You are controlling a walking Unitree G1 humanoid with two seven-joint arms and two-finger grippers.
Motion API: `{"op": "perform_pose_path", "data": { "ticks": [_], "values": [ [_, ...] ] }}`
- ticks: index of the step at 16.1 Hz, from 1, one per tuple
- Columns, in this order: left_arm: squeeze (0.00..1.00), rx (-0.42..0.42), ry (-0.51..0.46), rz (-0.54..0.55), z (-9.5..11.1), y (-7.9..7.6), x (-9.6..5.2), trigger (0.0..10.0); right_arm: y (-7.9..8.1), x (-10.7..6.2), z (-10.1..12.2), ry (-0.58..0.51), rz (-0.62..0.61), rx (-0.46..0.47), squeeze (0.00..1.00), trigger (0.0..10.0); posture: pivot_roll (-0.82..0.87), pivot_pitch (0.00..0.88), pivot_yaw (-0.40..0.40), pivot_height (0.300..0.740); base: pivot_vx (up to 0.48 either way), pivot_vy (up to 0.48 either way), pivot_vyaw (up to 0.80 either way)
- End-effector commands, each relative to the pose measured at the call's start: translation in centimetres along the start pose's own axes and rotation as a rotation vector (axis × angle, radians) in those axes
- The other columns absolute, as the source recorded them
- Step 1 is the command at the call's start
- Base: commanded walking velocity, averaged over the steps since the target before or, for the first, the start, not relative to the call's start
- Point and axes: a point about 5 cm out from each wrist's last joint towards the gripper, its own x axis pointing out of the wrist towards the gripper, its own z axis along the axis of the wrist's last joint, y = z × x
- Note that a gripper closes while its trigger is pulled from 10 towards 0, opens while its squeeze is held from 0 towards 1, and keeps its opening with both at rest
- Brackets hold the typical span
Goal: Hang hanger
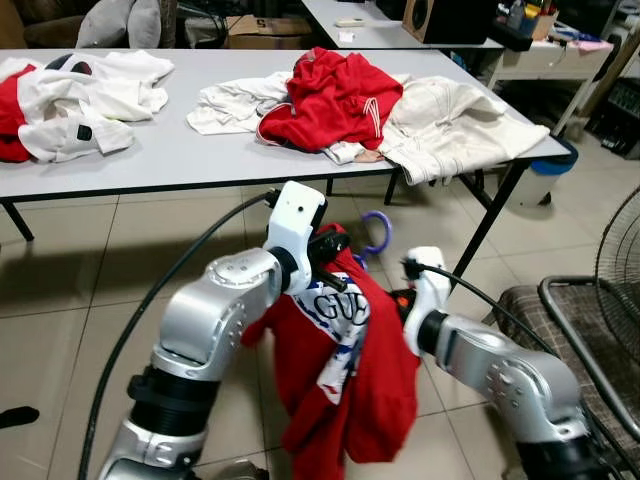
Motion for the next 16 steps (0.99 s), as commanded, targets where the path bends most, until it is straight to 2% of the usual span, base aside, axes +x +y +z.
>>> {"op": "perform_pose_path", "data": {
  "ticks": [1,2,4,5,6,7,9,10,12,13,14,16],
  "values": [
    [0.00,0.028,-0.015,0.085,0.9,1.9,-1.1,0.0,-0.6,-1.2,1.0,-0.055,0.002,0.020,0.00,10.0,-0.04,0.000,-0.011,0.740,0.000,0.000,0.00],
    [0.00,-0.013,-0.016,0.007,0.9,1.4,-1.4,0.0,-1.7,-1.4,0.6,-0.003,-0.085,-0.107,0.00,10.0,-0.04,0.000,-0.009,0.740,0.000,0.000,0.00],
    [0.00,-0.096,-0.067,-0.097,1.8,0.4,-2.0,0.0,-2.5,-1.7,1.0,-0.063,-0.114,-0.012,0.00,10.0,-0.04,0.000,-0.005,0.740,0.000,0.000,0.00],
    [0.00,-0.128,-0.091,-0.154,2.3,0.1,-2.3,0.0,-3.2,-1.9,0.9,-0.033,-0.170,-0.092,0.00,10.0,-0.04,0.000,-0.005,0.740,0.000,0.000,0.00],
    [0.00,-0.179,-0.131,-0.218,3.0,-0.4,-2.6,0.0,-3.4,-1.9,0.8,-0.044,-0.180,-0.069,0.00,10.0,-0.04,0.000,-0.005,0.740,0.000,0.000,0.00],
    [0.00,-0.202,-0.147,-0.255,3.3,-0.7,-2.8,0.0,-3.4,-1.8,0.8,-0.035,-0.180,-0.093,0.00,10.0,-0.04,0.000,-0.005,0.740,0.000,0.000,0.00],
    [0.00,-0.194,-0.134,-0.279,3.3,-1.0,-2.9,0.0,-3.1,-1.7,0.9,-0.059,-0.159,-0.065,0.00,10.0,-0.04,0.000,-0.005,0.740,0.000,0.000,0.00],
    [0.00,-0.215,-0.135,-0.309,3.3,-1.1,-3.1,0.0,-3.6,-1.8,0.6,-0.028,-0.209,-0.112,0.00,10.0,-0.05,0.000,-0.003,0.740,0.000,0.000,0.00],
    [0.00,-0.288,-0.187,-0.403,4.0,-1.7,-3.8,0.0,-4.4,-1.8,0.5,-0.037,-0.272,-0.079,0.00,10.0,-0.04,0.000,-0.002,0.740,0.000,0.000,0.00],
    [0.00,-0.351,-0.248,-0.508,4.7,-2.1,-4.6,0.0,-4.8,-1.9,0.6,-0.055,-0.292,-0.056,0.00,10.0,-0.04,0.000,-0.001,0.740,0.000,0.000,0.00],
    [0.00,-0.356,-0.256,-0.543,4.8,-2.2,-5.0,0.0,-4.7,-1.8,0.8,-0.074,-0.279,-0.028,0.00,10.0,-0.04,0.000,-0.001,0.740,0.000,0.000,0.00],
    [0.00,-0.307,-0.208,-0.622,3.9,-2.4,-5.9,0.0,-4.2,-1.7,1.4,-0.121,-0.213,0.033,0.00,10.0,-0.04,0.000,-0.002,0.740,0.000,0.000,0.00]
  ]
}}
